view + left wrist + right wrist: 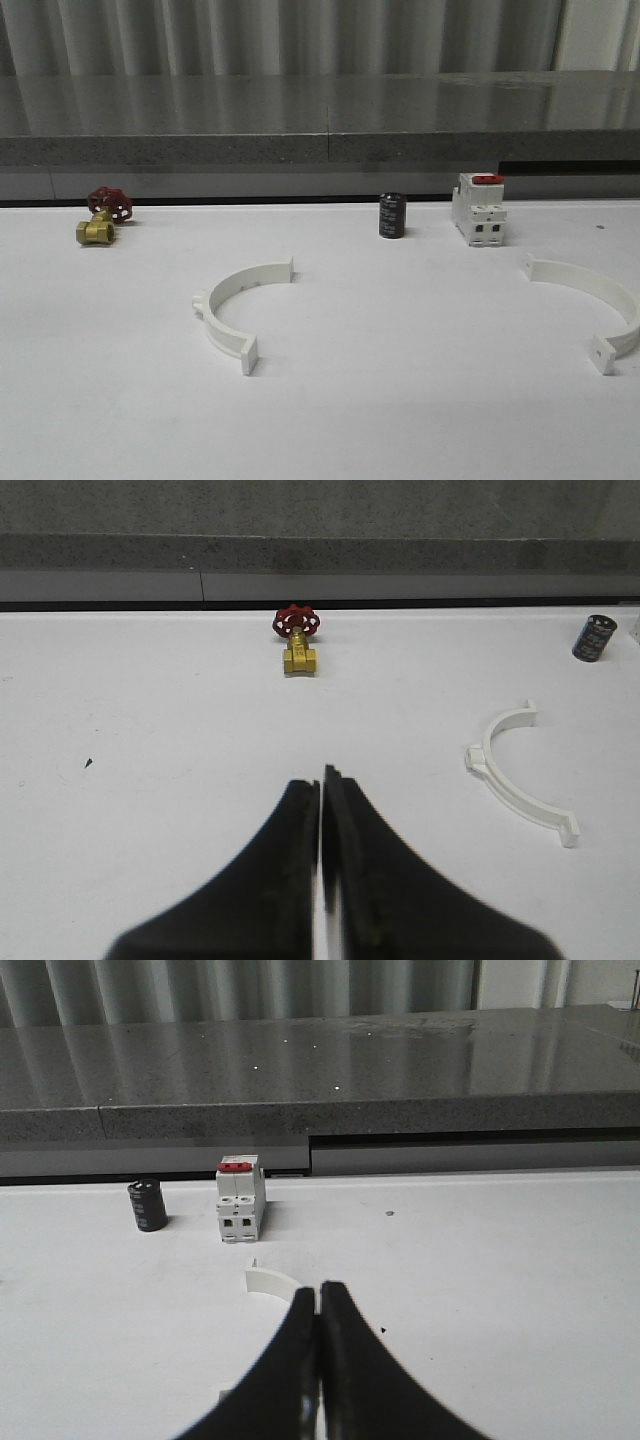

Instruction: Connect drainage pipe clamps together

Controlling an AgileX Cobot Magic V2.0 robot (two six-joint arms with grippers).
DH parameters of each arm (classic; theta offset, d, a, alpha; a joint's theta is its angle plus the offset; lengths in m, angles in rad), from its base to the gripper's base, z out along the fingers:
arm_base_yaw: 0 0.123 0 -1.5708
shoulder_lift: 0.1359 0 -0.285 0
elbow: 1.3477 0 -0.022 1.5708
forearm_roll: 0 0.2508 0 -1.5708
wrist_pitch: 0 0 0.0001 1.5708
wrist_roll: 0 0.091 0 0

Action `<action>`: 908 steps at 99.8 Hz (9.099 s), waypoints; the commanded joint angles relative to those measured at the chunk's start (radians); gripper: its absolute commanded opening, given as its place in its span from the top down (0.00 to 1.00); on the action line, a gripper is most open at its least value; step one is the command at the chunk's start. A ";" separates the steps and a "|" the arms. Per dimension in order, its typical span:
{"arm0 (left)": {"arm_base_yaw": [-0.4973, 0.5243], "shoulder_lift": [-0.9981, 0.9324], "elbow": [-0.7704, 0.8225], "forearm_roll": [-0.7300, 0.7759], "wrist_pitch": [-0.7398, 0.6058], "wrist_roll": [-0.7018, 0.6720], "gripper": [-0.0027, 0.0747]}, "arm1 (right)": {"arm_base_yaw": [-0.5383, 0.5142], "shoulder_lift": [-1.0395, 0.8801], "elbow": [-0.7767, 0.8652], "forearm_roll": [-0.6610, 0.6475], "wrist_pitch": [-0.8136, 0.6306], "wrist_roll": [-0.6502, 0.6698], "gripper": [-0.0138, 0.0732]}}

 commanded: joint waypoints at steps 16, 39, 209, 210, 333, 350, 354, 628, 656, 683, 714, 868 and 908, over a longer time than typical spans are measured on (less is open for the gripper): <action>0.000 0.007 -0.024 -0.019 -0.063 0.001 0.99 | -0.007 0.008 -0.129 -0.008 -0.029 -0.006 0.92; 0.000 0.007 -0.024 -0.019 -0.063 0.001 0.99 | -0.007 0.267 -0.390 -0.003 0.173 -0.006 0.92; 0.000 0.007 -0.024 -0.019 -0.063 0.001 0.99 | -0.006 1.702 -1.106 0.042 0.454 -0.064 0.18; 0.000 0.007 -0.024 -0.019 -0.063 0.001 0.99 | -0.006 1.711 -1.111 0.042 0.454 -0.064 0.18; 0.000 0.007 -0.024 -0.019 -0.063 0.001 0.99 | 0.008 1.829 -1.156 0.098 0.497 -0.058 0.79; 0.000 0.007 -0.024 -0.019 -0.063 0.001 0.99 | 0.097 1.806 -1.208 0.102 0.516 -0.007 0.79; 0.000 0.007 -0.024 -0.019 -0.063 0.001 0.99 | 0.129 1.804 -1.224 0.100 0.527 0.025 0.79; 0.000 0.007 -0.024 -0.019 -0.063 0.001 0.99 | 0.626 2.064 -1.549 -0.168 0.626 0.834 0.71; 0.000 0.007 -0.024 -0.019 -0.063 0.001 0.99 | 0.626 2.064 -1.549 -0.166 0.623 0.834 0.43; 0.000 0.007 -0.024 -0.019 -0.063 0.001 0.99 | 0.626 2.064 -1.549 -0.185 0.636 0.834 0.38; 0.000 0.007 -0.024 -0.019 -0.063 0.001 0.99 | 0.625 2.036 -1.554 -0.230 0.652 0.811 0.38; 0.000 0.007 -0.024 -0.019 -0.063 0.001 0.99 | 0.069 0.846 -0.831 -0.298 0.548 0.367 0.38; 0.000 0.007 -0.024 -0.019 -0.063 0.001 0.99 | 0.070 0.539 -0.661 -0.309 0.569 0.342 0.77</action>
